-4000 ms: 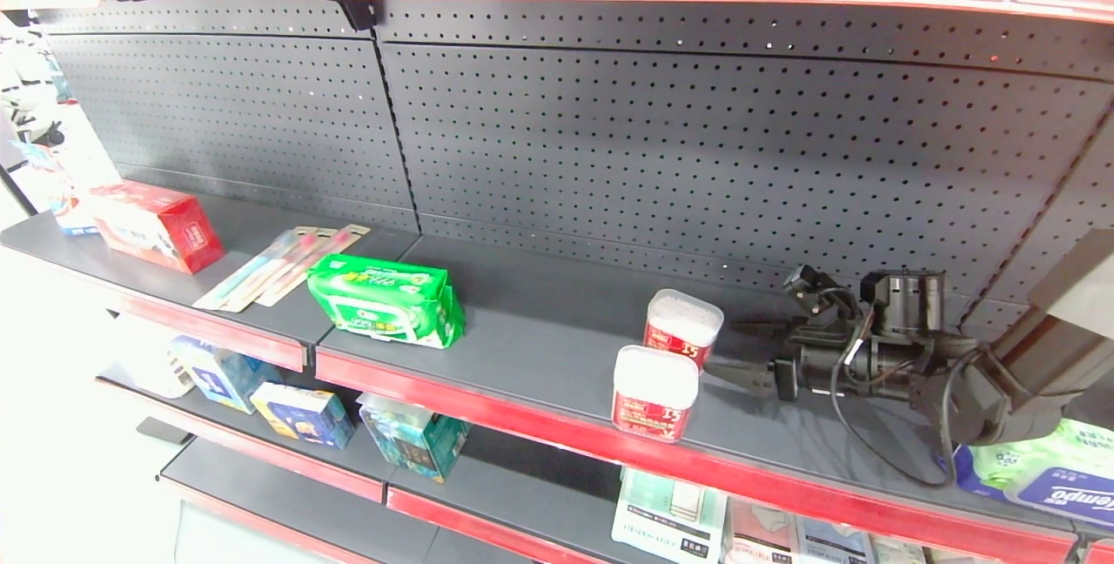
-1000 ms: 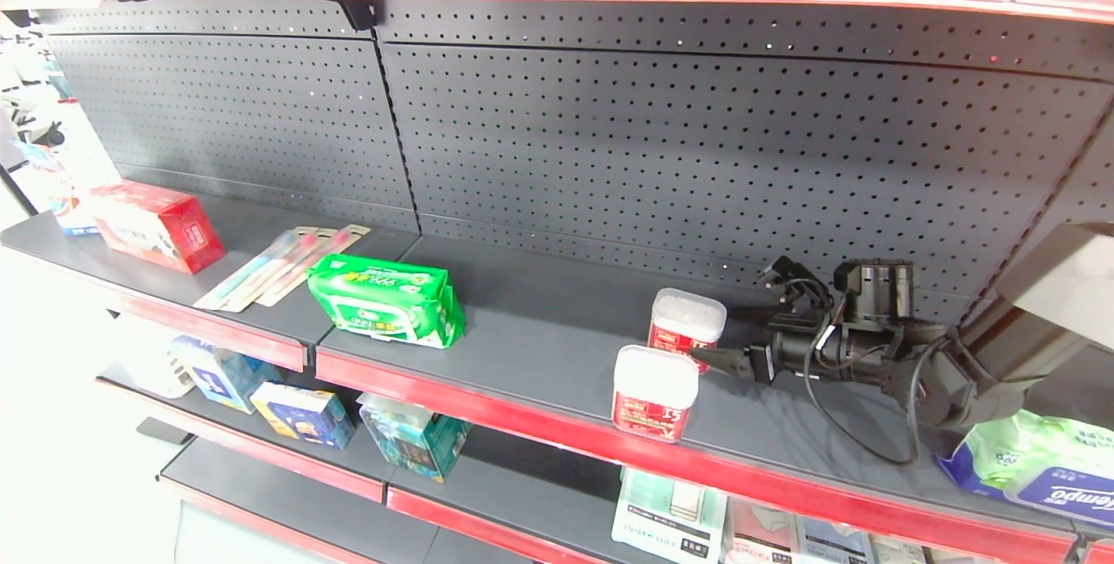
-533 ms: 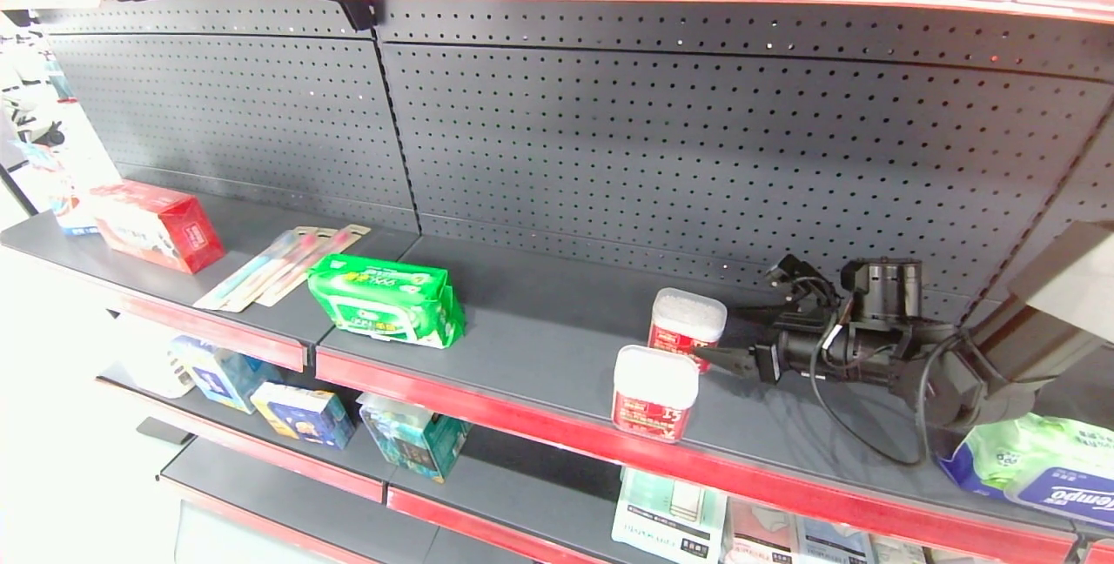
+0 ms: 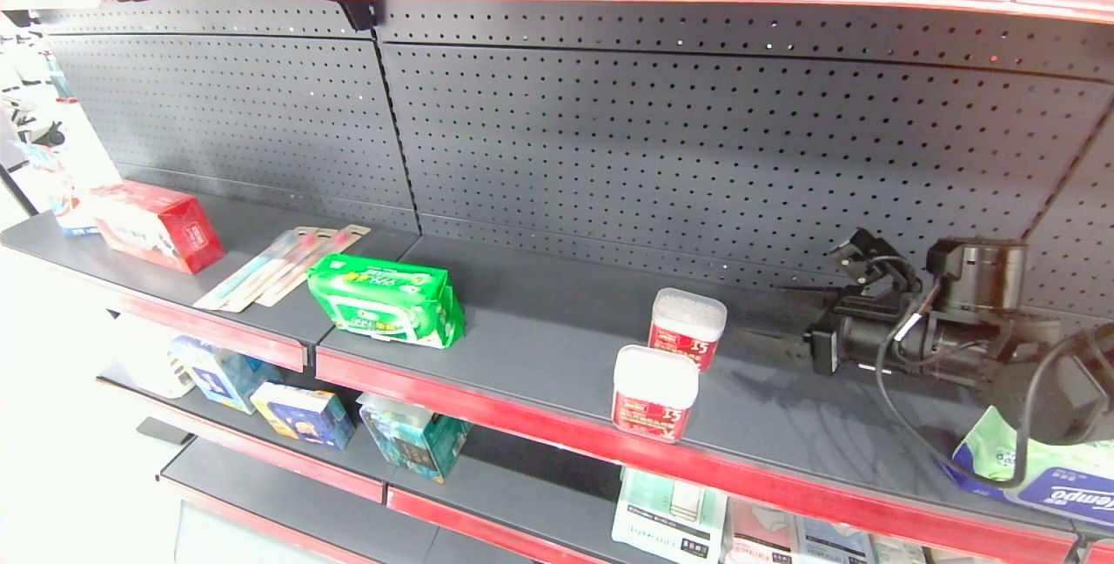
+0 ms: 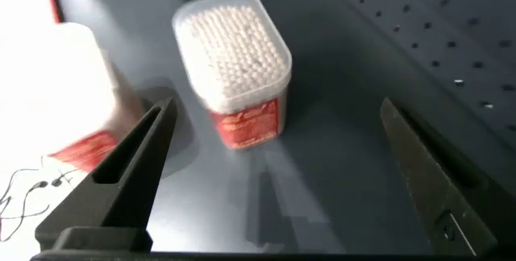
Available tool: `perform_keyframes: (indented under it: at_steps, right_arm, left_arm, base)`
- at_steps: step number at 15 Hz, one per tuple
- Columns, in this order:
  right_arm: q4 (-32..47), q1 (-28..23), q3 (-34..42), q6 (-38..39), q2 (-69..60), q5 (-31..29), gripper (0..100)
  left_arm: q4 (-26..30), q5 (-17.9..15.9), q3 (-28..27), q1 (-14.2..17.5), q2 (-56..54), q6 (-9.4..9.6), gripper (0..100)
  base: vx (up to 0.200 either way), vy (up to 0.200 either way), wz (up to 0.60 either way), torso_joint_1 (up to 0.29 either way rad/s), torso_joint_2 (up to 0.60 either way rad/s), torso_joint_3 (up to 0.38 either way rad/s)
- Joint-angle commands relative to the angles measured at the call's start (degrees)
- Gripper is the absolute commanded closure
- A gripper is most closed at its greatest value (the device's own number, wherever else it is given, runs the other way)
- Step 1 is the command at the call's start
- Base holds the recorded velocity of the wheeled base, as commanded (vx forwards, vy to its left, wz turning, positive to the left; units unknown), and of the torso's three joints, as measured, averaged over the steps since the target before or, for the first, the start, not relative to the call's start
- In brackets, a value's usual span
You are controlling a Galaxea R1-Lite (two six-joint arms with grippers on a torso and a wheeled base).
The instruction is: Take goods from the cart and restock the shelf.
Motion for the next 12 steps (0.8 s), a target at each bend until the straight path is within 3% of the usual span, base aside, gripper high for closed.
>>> perform_keyframes:
  at_steps: [1,4,7,10,12]
  right_arm:
    - [0.9,-2.0,4.4,1.2,-10.5,0.0,0]
    - [7.0,-4.4,7.5,4.5,-22.5,0.0,0]
    - [19.5,-5.2,11.1,8.1,-41.7,-3.0,0]
    - [38.0,-6.0,16.0,9.5,-64.0,-13.4,0]
    - [41.1,-11.4,23.5,9.5,-75.9,-23.6,0]
  left_arm:
    - [0.0,0.0,0.0,0.0,0.1,0.00,0]
    - [0.0,0.0,0.0,0.0,0.1,0.00,0]
    - [0.0,0.0,0.0,0.0,0.1,0.00,0]
    - [0.0,0.0,0.0,0.0,0.1,0.00,0]
    - [0.0,0.0,0.0,0.0,0.1,0.00,0]
  base:
    - [0.000,0.000,0.00,0.000,0.00,0.000]
    - [0.000,0.000,0.00,0.000,0.00,0.000]
    - [0.000,0.000,0.00,0.000,0.00,0.000]
    - [0.000,0.000,0.00,0.000,0.00,0.000]
    - [0.000,0.000,0.00,0.000,0.00,0.000]
